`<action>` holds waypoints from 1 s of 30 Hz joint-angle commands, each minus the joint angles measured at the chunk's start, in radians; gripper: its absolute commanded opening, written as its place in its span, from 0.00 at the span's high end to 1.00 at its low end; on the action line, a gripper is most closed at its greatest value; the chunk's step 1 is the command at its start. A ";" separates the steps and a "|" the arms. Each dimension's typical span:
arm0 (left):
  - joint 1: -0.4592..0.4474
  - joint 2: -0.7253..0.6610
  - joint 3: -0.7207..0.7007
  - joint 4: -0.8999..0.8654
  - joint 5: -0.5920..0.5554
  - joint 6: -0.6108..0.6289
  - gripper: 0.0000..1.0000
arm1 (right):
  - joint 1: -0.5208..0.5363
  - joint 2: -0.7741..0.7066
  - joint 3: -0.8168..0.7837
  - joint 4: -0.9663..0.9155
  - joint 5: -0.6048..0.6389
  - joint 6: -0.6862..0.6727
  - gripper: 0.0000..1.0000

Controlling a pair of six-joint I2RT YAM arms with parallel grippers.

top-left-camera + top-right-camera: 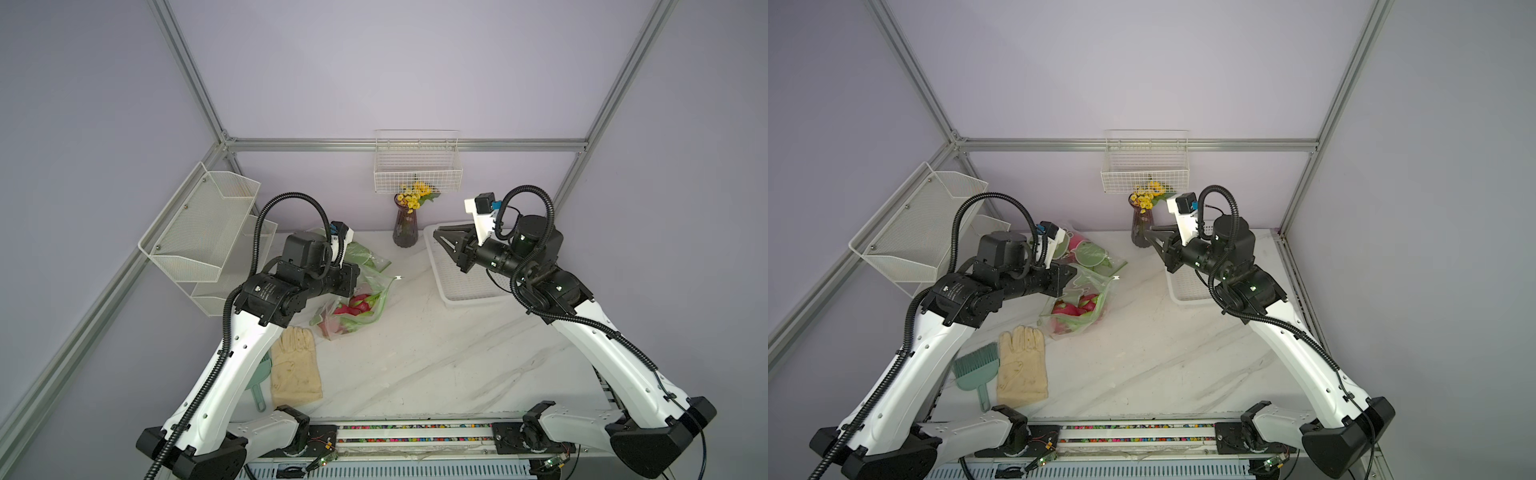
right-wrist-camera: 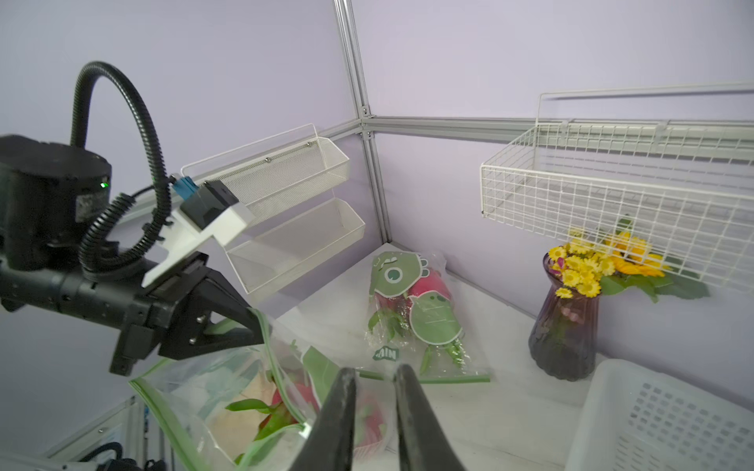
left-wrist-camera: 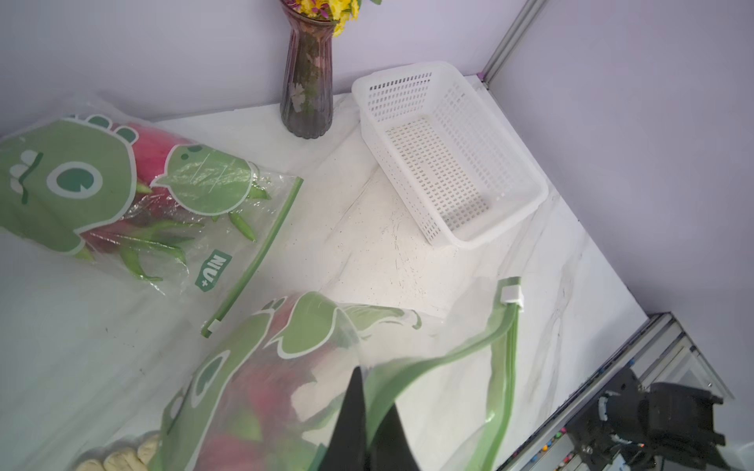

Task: Open the zip-top bag and take out the dragon fruit
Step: Pick up the dragon fruit from the zipper food storage bag.

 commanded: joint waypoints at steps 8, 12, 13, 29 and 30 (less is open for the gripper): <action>-0.020 -0.006 -0.143 0.243 -0.011 -0.321 1.00 | 0.217 0.129 0.051 -0.240 0.082 0.341 0.82; -0.025 -0.016 -0.217 0.344 0.019 -0.429 1.00 | 0.301 0.192 0.070 -0.277 0.117 0.375 0.83; -0.026 -0.018 -0.233 0.370 0.033 -0.448 1.00 | 0.318 0.204 0.069 -0.282 0.141 0.378 0.83; -0.045 -0.040 -0.270 0.467 0.085 -0.484 1.00 | 0.390 0.333 -0.054 -0.234 0.295 0.459 0.77; -0.045 -0.040 -0.267 0.469 0.089 -0.477 1.00 | 0.389 0.338 -0.061 -0.239 0.302 0.462 0.76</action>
